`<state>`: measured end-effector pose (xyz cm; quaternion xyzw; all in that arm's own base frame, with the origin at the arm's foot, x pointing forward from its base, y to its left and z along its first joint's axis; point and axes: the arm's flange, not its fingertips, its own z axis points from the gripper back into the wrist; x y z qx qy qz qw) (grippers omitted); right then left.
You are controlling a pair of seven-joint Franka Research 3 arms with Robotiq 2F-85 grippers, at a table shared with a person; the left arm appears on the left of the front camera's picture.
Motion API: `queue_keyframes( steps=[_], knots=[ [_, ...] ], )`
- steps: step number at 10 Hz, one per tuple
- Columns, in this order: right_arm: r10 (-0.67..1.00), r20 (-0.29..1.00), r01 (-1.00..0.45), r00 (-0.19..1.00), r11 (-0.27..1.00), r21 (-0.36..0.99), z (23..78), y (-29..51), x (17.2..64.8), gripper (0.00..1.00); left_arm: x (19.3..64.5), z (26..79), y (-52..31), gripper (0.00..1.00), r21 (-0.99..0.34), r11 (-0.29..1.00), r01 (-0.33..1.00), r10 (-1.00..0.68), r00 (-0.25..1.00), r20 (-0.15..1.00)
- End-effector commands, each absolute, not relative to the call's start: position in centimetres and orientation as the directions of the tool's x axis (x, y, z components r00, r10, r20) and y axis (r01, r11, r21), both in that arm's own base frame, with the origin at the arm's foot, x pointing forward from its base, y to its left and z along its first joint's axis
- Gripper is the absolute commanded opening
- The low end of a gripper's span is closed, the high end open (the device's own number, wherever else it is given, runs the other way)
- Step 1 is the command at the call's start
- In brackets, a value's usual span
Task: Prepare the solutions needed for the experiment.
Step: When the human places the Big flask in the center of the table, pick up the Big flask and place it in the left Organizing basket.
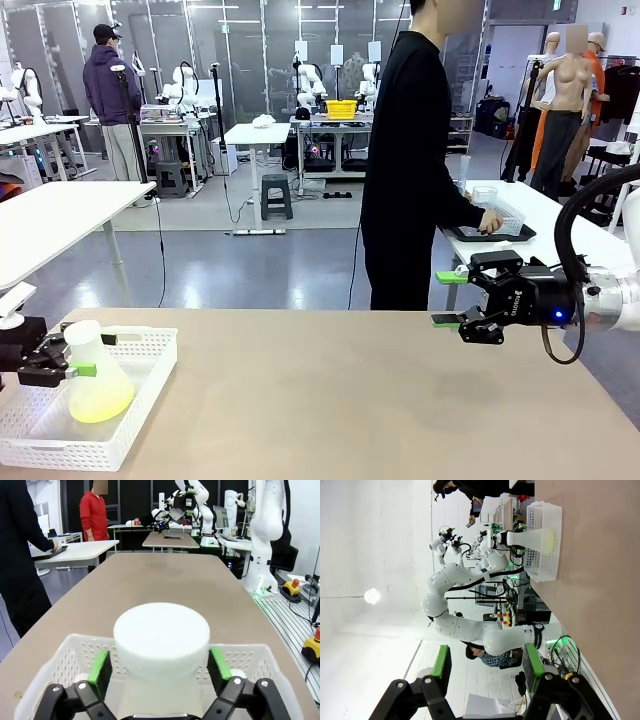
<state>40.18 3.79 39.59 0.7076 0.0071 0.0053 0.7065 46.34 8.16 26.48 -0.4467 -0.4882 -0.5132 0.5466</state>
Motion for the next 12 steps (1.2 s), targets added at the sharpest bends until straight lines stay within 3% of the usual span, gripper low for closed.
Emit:
queue_keyframes(
  steps=[1, 4, 6, 7, 12],
  knots=[
    [0.021, 0.009, -0.009, 1.0, -0.003, 1.0, 39.58, 3.82, 40.13, 0.73, 46.44, 27.03, 8.72, 1.0, 0.011, 0.092, 0.996, -0.138, 0.002, 0.99],
    [0.021, 0.009, -0.009, 1.0, -0.003, 1.0, 39.58, 3.82, 40.13, 0.73, 46.5, 27.4, 9.13, 1.0, 0.012, 0.12, 0.993, -0.137, 0.004, 0.991],
    [0.021, 0.009, -0.009, 1.0, -0.003, 1.0, 39.58, 3.82, 40.13, 0.73, 46.64, 27.89, 9.25, 1.0, 0.029, 0.207, 0.978, -0.119, -0.005, 0.993],
    [0.021, 0.009, -0.009, 1.0, -0.003, 1.0, 39.58, 3.82, 40.13, 0.73, 46.41, 26.9, 9.21, 1.0, 0.025, 0.111, 0.993, -0.128, -0.01, 0.992],
    [0.021, 0.009, -0.009, 1.0, -0.003, 1.0, 39.58, 3.82, 40.13, 0.73, 46.41, 26.9, 9.21, 1.0, 0.025, 0.111, 0.993, -0.128, -0.01, 0.992]
  ],
)
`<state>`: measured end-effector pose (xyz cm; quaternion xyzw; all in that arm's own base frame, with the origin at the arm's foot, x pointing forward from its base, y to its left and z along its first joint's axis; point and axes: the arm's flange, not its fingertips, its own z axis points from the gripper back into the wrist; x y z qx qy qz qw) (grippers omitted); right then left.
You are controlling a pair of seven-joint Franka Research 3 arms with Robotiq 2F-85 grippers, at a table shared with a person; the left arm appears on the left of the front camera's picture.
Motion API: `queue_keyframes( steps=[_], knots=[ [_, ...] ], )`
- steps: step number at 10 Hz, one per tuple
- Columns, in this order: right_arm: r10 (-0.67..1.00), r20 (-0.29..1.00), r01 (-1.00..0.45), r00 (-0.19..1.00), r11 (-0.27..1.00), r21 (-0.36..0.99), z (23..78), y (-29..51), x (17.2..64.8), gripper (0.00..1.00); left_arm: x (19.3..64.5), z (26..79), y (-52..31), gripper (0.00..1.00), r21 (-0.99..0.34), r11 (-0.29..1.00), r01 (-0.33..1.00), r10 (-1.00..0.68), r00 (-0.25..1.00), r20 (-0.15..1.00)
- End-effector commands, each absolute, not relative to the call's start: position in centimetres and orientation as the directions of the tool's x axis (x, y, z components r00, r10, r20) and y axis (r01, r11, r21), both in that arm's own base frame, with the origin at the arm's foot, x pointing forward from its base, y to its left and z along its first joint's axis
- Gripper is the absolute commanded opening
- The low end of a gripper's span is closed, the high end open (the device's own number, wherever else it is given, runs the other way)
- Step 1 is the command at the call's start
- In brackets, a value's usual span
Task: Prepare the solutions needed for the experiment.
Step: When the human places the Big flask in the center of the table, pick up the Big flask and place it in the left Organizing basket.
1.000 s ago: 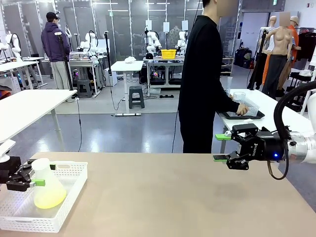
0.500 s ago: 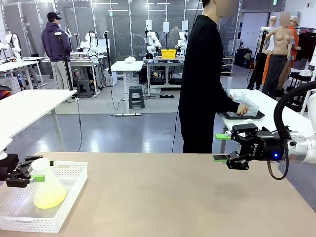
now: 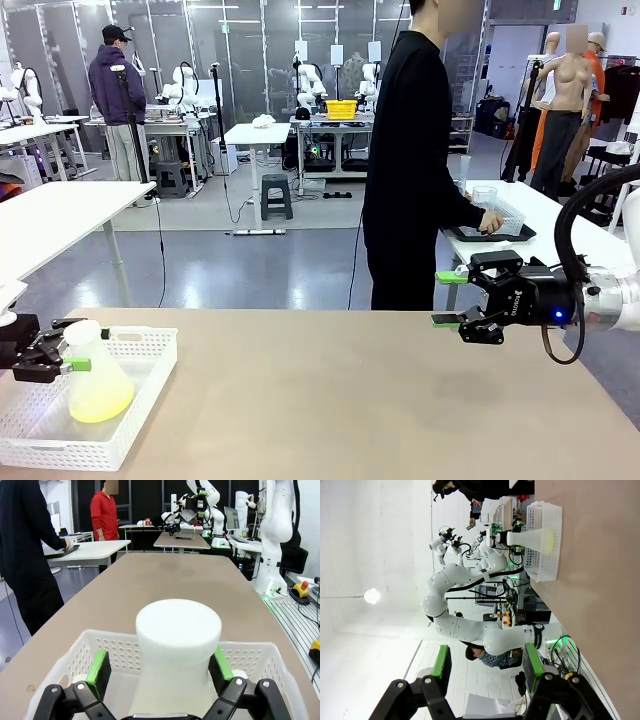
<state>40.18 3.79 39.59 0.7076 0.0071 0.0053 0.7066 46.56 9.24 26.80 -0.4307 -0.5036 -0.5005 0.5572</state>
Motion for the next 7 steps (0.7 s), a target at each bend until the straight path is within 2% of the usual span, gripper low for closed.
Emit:
queue_keyframes(
  steps=[1, 4, 7],
  knots=[
    [0.021, 0.009, -0.009, 1.0, -0.003, 1.0, 39.6, 3.8, 40.1, 0.73, 46.4, 26.9, 9.2, 1.0, 0.025, 0.111, 0.993, -0.128, -0.01, 0.992],
    [0.021, 0.009, -0.009, 1.0, -0.003, 1.0, 39.6, 3.8, 40.1, 0.73, 46.6, 27.9, 9.8, 1.0, 0.032, 0.129, 0.991, -0.114, -0.017, 0.993],
    [0.021, 0.009, -0.009, 1.0, -0.003, 1.0, 39.6, 3.8, 40.1, 0.73, 45.9, 29.0, 13.8, 1.0, 0.038, 0.187, 0.982, -0.091, -0.022, 0.996]
  ],
)
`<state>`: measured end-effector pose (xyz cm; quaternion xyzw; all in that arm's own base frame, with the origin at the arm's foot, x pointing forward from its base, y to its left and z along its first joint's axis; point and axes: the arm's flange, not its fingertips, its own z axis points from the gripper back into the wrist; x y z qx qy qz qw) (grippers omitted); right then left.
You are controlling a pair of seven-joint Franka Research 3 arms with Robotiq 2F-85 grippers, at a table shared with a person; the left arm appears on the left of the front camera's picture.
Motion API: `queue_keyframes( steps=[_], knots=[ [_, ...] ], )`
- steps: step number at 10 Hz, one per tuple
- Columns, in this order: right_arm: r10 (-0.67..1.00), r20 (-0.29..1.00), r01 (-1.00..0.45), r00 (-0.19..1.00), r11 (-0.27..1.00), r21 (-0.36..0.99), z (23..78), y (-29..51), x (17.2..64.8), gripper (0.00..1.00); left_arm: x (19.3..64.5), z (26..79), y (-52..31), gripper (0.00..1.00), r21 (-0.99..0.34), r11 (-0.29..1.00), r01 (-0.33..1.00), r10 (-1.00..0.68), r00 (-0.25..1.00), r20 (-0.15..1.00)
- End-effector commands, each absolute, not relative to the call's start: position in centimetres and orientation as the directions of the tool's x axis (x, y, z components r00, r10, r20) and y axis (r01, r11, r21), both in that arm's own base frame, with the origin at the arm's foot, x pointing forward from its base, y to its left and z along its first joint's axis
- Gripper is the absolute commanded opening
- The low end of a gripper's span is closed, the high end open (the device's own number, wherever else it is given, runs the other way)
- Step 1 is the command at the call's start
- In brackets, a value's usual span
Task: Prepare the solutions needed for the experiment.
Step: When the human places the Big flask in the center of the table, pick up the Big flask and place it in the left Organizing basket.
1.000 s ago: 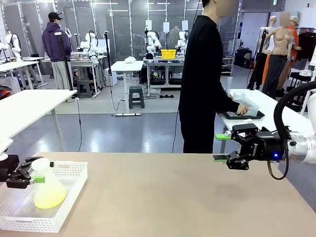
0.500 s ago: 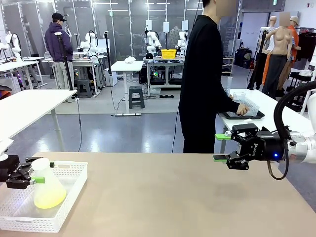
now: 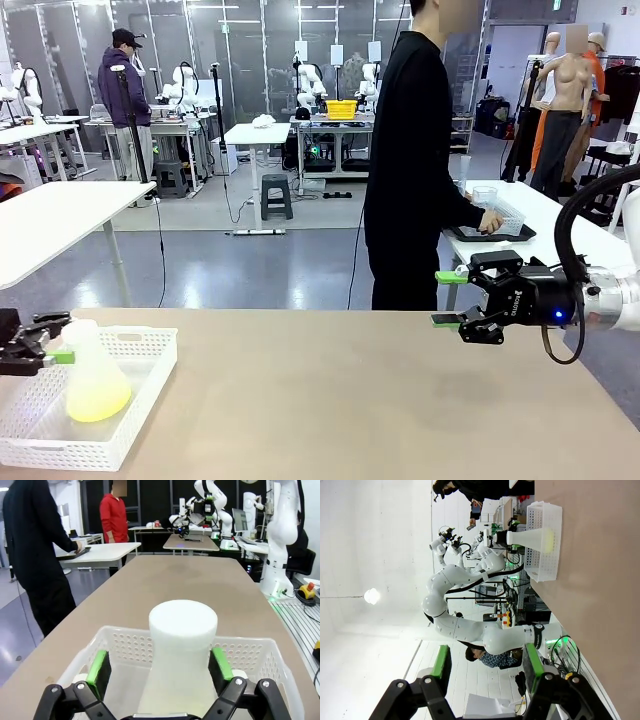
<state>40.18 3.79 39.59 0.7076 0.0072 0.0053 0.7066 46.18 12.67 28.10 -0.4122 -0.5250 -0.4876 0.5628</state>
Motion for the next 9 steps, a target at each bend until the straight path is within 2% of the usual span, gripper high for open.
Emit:
queue_keyframes(
  steps=[1, 3, 4, 5, 6, 7, 9],
  knots=[
    [0.021, 0.009, -0.009, 1.0, -0.003, 1.0, 39.6, 3.8, 40.1, 0.73, 45.6, 29.4, 15.1, 1.0, 0.033, 0.207, 0.978, -0.084, -0.015, 0.996],
    [0.021, 0.009, -0.009, 1.0, -0.003, 1.0, 39.6, 3.8, 40.1, 0.73, 45.0, 31.1, 17.4, 1.0, -0.004, 0.235, 0.972, -0.035, 0.013, 0.999],
    [0.021, 0.009, -0.009, 1.0, -0.003, 1.0, 39.6, 3.8, 40.1, 0.73, 44.6, 32.4, 17.8, 1.0, -0.035, 0.207, 0.978, -0.023, 0.04, 0.999],
    [0.021, 0.009, -0.009, 1.0, -0.003, 1.0, 39.6, 3.8, 40.1, 0.73, 44.3, 33.9, 18.1, 1.0, -0.132, 0.223, 0.966, 0.001, 0.135, 0.991],
    [0.021, 0.009, -0.009, 1.0, -0.003, 1.0, 39.6, 3.8, 40.1, 0.73, 43.7, 35.7, 18.1, 1.0, -0.295, 0.219, 0.93, 0.044, 0.293, 0.955],
    [0.021, 0.009, -0.009, 1.0, -0.003, 1.0, 39.6, 3.8, 40.1, 0.73, 42.9, 37.6, 17.7, 1.0, -0.45, 0.188, 0.873, 0.018, 0.455, 0.89],
    [0.021, 0.009, -0.009, 1.0, -0.003, 1.0, 39.6, 3.8, 40.1, 0.73, 41.2, 40.4, 15.9, 1.0, -0.571, 0.181, 0.801, -0.06, 0.589, 0.806]
  ],
)
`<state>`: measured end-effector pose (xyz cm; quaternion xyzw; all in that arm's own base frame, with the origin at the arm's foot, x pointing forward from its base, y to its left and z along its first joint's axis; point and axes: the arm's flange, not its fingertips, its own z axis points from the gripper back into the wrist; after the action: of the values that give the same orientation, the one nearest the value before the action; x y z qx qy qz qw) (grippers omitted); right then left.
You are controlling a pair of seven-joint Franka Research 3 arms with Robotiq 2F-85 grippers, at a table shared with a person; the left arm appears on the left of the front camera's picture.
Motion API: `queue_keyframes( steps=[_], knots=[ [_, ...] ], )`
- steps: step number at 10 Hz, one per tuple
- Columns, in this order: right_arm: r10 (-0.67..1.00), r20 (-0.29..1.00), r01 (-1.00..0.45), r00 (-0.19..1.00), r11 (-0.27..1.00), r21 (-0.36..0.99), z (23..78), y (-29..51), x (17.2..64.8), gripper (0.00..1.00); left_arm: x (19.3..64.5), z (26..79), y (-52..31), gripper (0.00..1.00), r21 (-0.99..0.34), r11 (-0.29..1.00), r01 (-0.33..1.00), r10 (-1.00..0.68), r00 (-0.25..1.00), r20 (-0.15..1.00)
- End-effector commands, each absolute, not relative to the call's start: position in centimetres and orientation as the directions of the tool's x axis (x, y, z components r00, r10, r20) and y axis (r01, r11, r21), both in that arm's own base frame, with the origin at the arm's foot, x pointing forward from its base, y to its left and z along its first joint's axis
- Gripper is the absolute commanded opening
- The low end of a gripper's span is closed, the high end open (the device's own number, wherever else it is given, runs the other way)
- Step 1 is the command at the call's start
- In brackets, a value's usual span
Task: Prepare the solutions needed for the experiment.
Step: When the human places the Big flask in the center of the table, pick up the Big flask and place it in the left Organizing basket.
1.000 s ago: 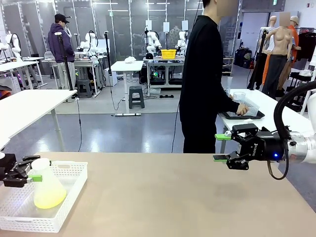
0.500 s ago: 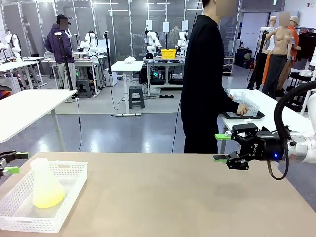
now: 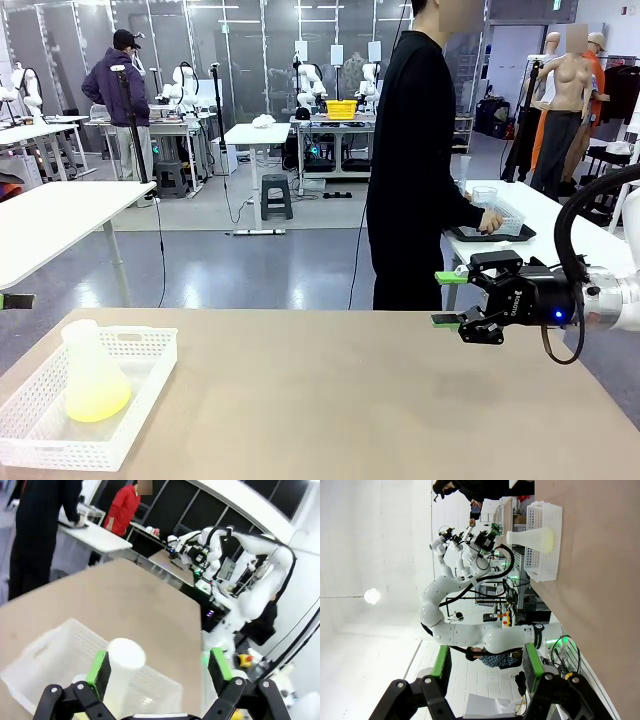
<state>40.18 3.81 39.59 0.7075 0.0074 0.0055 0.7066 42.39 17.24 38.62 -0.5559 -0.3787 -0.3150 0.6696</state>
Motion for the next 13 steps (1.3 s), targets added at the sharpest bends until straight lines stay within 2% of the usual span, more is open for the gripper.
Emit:
queue_keyframes(
  steps=[1, 2, 5, 6, 9, 11, 13],
  knots=[
    [0.021, 0.009, -0.009, 1.0, -0.003, 1.0, 39.6, 3.8, 40.1, 0.73, 40.6, 41.3, 14.8, 1.0, -0.663, 0.127, 0.738, -0.029, 0.671, 0.741],
    [0.021, 0.009, -0.009, 1.0, -0.003, 1.0, 39.6, 3.8, 40.1, 0.73, 40.1, 42.1, 13.4, 1.0, -0.746, 0.05, 0.664, -0.027, 0.748, 0.663],
    [0.021, 0.009, -0.009, 1.0, -0.003, 1.0, 39.6, 3.8, 40.1, 0.73, 40.3, 42.4, 10.6, 1.0, -0.854, -0.137, 0.502, 0.036, 0.864, 0.503],
    [0.021, 0.009, -0.009, 1.0, -0.003, 1.0, 39.6, 3.8, 40.1, 0.73, 40.4, 41.8, 9.8, 1.0, -0.884, -0.142, 0.446, 0.09, 0.895, 0.437],
    [0.021, 0.009, -0.009, 1.0, -0.003, 1.0, 39.6, 3.8, 40.1, 0.73, 38.7, 40.8, 6.8, 1.0, -0.964, -0.124, 0.237, -0.059, 0.968, 0.246],
    [0.021, 0.009, -0.009, 1.0, -0.003, 1.0, 39.6, 3.8, 40.1, 0.73, 38.5, 41.3, 6.0, 1.0, -0.982, -0.106, 0.156, -0.085, 0.983, 0.165],
    [0.021, 0.009, -0.009, 1.0, -0.003, 1.0, 39.6, 3.8, 40.1, 0.73, 39.0, 41.2, 5.5, 1.0, -0.983, -0.049, 0.176, -0.137, 0.974, 0.181]
  ],
)
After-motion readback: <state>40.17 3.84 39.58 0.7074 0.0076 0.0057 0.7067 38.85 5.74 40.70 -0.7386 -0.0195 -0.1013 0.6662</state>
